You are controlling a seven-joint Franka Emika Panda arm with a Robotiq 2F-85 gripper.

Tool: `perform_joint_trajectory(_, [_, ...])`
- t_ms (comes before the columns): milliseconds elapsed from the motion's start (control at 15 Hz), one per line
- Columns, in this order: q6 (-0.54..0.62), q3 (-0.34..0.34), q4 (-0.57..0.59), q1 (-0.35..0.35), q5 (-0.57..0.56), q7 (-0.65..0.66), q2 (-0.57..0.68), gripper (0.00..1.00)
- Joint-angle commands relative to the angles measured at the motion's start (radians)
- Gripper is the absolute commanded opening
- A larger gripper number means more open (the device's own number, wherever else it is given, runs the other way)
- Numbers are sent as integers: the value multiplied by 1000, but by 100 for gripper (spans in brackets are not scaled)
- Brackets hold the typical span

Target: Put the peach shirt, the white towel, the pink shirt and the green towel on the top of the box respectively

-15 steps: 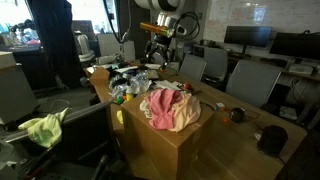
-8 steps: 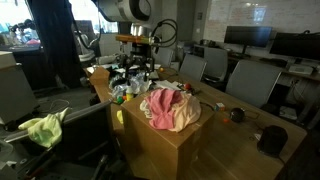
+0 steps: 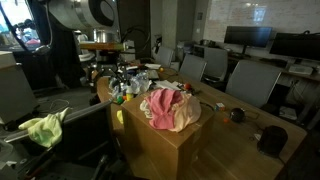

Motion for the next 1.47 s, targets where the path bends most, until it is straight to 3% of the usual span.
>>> perform_joint_trajectory(0, [72,25,-149,51,-32,-92,-123,100])
perform_joint_trajectory(267, [129,34,-226,112,12,-206,-166,100])
perform_joint_trajectory(600, [166,22,-238,158,112,-298,-155,100])
perform_joint_trajectory(1000, [157,15,-201,160,251,-354,-88,100])
perform_joint_trajectory(1400, [127,25,-172,149,283,-372,11,100])
